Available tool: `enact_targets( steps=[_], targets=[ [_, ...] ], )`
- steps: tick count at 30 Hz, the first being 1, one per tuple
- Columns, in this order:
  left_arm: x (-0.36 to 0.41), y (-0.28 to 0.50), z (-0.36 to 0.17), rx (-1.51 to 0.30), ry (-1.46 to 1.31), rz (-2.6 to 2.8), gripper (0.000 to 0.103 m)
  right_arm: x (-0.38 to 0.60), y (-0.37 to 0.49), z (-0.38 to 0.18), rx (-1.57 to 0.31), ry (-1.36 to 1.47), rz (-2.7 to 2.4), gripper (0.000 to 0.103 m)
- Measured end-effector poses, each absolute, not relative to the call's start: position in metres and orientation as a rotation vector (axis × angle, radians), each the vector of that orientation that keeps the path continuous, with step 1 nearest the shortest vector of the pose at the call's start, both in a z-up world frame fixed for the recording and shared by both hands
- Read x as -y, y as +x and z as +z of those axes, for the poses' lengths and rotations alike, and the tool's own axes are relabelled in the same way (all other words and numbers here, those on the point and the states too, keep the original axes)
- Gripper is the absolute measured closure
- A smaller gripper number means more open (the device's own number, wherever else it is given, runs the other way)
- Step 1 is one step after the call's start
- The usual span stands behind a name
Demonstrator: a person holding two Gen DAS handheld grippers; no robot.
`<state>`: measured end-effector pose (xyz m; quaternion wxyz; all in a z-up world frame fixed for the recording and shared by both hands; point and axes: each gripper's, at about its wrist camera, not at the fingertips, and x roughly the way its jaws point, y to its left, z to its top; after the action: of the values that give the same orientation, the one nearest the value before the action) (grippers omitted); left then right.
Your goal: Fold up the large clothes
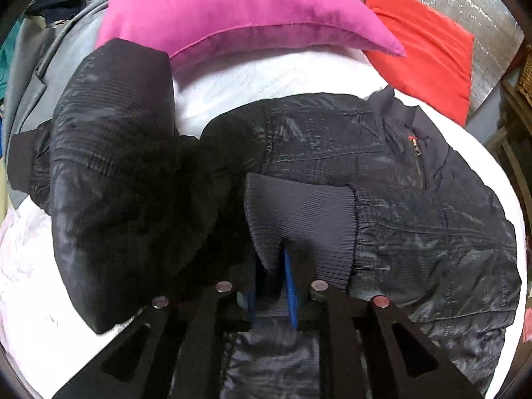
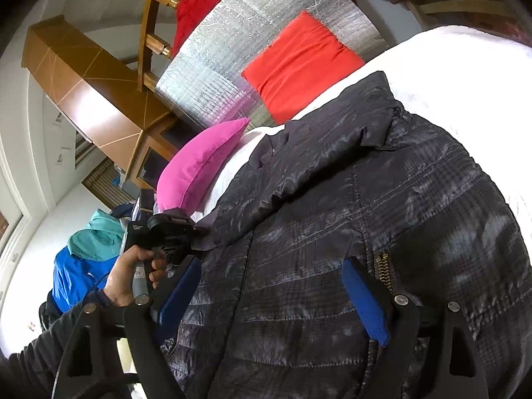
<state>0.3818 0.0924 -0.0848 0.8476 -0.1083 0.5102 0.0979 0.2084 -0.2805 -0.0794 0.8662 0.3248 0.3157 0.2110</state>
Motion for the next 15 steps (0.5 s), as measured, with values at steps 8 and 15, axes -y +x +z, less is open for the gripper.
enact_targets(
  steps=[8,15],
  targets=[
    [-0.087,0.354,-0.067,-0.982,-0.092,0.284,0.047,0.281,0.208,-0.078,-0.658,0.686,0.429,0.014],
    [-0.020,0.338,-0.053,-0.811,0.105,0.251,0.030,0.282,0.207,-0.079,-0.654,0.687,0.428,0.014]
  ],
)
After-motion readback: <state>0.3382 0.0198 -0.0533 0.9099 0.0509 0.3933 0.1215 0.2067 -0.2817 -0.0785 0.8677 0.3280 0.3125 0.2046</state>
